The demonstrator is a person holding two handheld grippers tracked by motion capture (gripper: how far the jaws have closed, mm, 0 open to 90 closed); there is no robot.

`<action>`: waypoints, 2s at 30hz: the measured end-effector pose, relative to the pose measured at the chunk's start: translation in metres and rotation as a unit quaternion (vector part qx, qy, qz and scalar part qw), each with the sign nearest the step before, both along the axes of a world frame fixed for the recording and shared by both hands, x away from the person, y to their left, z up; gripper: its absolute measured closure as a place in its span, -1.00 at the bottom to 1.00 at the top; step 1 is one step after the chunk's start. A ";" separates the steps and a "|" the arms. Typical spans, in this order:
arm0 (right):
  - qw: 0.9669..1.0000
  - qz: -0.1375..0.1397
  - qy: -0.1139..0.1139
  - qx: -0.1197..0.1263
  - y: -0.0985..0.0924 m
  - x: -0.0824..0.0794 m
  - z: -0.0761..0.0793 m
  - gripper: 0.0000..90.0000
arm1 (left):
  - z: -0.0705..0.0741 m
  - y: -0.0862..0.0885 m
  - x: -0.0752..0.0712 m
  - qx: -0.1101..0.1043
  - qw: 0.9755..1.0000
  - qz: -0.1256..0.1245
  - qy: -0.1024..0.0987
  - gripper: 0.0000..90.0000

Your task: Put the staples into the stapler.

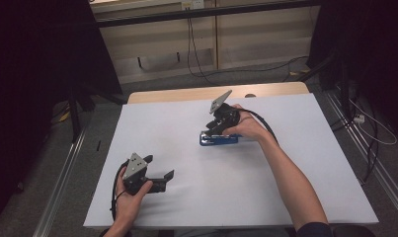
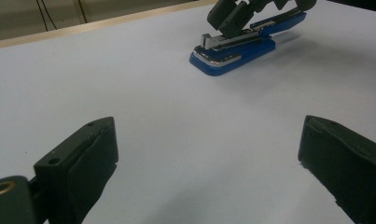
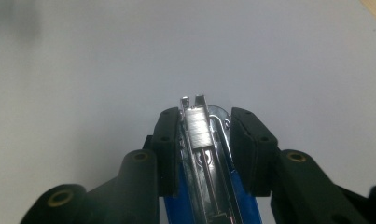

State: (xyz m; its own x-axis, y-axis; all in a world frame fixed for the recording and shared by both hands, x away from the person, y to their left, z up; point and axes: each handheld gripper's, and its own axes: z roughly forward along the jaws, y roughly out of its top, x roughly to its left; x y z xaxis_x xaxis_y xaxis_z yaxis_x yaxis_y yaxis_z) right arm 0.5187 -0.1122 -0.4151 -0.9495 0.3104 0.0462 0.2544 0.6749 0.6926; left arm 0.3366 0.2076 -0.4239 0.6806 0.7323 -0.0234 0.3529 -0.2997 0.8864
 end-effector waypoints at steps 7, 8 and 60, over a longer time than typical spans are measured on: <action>0.999 -0.042 0.000 0.015 -0.005 0.000 0.000 0.01 | 0.000 0.000 0.000 -0.001 1.000 0.001 0.001 -0.89; 0.999 -0.050 0.005 0.018 -0.006 -0.001 0.000 -0.07 | 0.000 0.000 0.000 0.001 1.000 0.001 0.001 -0.89; 0.952 -0.279 -0.062 0.107 -0.058 -0.067 0.001 -0.88 | 0.001 0.001 0.001 0.001 1.000 0.004 -0.003 -0.89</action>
State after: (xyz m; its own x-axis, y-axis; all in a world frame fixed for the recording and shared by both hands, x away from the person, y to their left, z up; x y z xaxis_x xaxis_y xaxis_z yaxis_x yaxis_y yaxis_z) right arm 0.4521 -0.1702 -0.4138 -0.6418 0.7643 0.0627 0.4386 0.2987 0.8476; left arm 0.3374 0.2081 -0.4231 0.6751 0.7375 -0.0175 0.3492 -0.2986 0.8882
